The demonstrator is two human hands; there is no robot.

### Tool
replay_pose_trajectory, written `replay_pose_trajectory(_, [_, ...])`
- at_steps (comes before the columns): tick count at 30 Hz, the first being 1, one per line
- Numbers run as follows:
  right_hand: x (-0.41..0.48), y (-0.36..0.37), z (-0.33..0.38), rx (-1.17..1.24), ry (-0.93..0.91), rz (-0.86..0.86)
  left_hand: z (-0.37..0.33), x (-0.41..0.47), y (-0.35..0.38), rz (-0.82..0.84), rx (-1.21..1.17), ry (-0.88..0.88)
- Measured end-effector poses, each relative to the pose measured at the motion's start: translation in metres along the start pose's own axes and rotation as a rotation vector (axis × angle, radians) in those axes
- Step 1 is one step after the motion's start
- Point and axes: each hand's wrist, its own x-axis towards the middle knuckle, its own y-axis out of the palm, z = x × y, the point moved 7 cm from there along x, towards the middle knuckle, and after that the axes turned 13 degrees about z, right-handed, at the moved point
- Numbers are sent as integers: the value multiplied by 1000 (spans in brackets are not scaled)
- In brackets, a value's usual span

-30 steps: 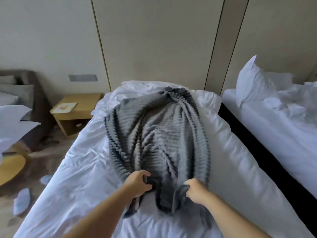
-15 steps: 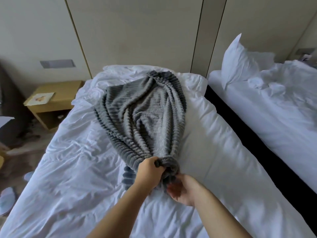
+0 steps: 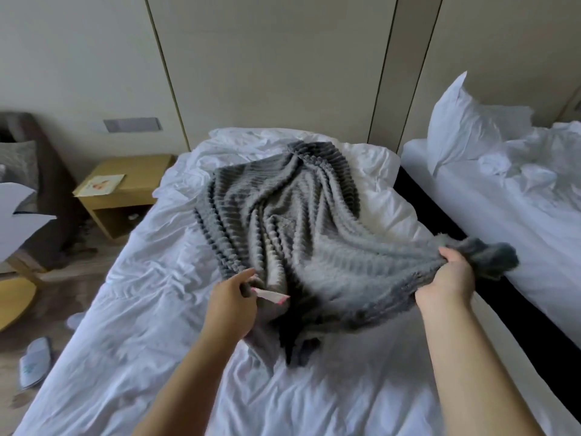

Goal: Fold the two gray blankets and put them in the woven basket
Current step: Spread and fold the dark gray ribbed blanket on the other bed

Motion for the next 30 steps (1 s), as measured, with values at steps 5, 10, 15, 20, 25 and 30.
replay_pose_trajectory(5, [-40,71,-37,-751,-201,456,40,11,-11,4,42,-305])
replay_pose_trajectory(10, [-47,66,-100,-997,-112,627,50,13,-18,51,175,-424])
replay_pose_trajectory(15, [-43,54,-103,-1105,65,618,60,8,-29,139,124,-428])
replay_pose_trajectory(20, [-58,72,-87,-684,159,624,8,-8,3,370,-1041,-146])
replay_pose_trajectory(25, [-47,68,-84,-672,204,443,-17,-8,2,250,-968,-40])
replay_pose_trajectory(30, [-54,46,-107,-859,271,468,-15,-9,-3,247,-997,-60])
